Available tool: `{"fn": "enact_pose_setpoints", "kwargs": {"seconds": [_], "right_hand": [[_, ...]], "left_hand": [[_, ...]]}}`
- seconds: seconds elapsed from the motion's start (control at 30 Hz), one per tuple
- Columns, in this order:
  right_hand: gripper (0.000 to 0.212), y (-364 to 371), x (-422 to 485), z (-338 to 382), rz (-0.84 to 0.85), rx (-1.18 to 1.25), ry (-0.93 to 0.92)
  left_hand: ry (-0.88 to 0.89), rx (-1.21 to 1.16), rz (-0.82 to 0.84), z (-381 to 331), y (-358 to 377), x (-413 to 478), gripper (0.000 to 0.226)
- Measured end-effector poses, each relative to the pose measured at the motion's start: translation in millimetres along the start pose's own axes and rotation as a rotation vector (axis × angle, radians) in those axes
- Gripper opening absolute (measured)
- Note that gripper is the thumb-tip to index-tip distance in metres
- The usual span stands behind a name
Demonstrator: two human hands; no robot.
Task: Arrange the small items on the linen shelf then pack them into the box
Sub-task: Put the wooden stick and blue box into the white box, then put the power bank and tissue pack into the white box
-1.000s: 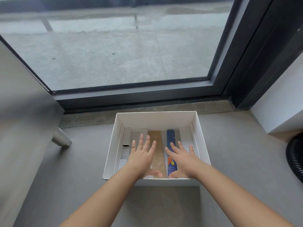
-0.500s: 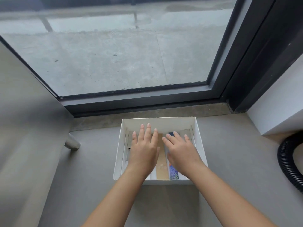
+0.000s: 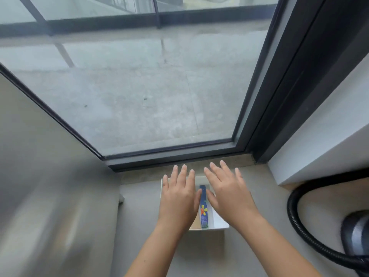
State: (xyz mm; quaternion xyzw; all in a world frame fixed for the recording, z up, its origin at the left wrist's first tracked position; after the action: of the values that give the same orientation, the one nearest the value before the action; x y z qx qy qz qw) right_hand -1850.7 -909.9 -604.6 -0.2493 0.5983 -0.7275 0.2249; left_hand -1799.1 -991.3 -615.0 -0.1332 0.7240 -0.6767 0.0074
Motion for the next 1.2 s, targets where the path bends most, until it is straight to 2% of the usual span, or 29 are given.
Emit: {"fn": "enact_pose_setpoints", "kwargs": {"seconds": [0.3,0.6,0.77,0.9,1.13,1.2], "right_hand": [[0.055,-253.3,7.6,3.4,-0.15,0.01,0.038],[0.055,-446.4,-7.9,-27.5,-0.235,-0.026,0.023],[0.05,-509.4,-30.9,-46.7,-0.223,-0.011,0.05],[0.053,-534.8,-52.3,-53.8,-0.15,-0.029,0.071],[0.053,-557.8,-91.6,-47.9,-0.13,-0.055,0.203],[0.053,-564.8,-104.7,-46.2,-0.152,-0.051,0.267]], "left_hand": [[0.02,0.011,-0.116,-55.1,-234.5,50.6,0.052],[0.101,0.03,-0.223,-135.4,-406.7,68.5,0.052],[0.108,-0.015,-0.268,-168.6,-462.0,66.8,0.054],[0.137,-0.049,-0.299,-189.6,-488.2,57.3,0.054],[0.262,-0.122,-0.307,-215.4,-514.1,41.5,0.055],[0.329,-0.176,-0.265,-223.0,-520.0,40.0,0.056]]}}
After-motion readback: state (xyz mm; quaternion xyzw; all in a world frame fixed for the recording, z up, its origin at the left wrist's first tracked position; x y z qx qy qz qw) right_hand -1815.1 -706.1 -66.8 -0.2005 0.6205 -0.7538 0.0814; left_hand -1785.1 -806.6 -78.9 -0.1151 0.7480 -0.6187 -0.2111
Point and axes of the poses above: each hand's wrist, its own x-axis towards the middle knuckle, its own y-axis out of the palm, z = x × y, the point moved 8 cm from there along x, towards the middle knuckle, and after that the axes turned 5 degrees about y, right-handed, at the moved point
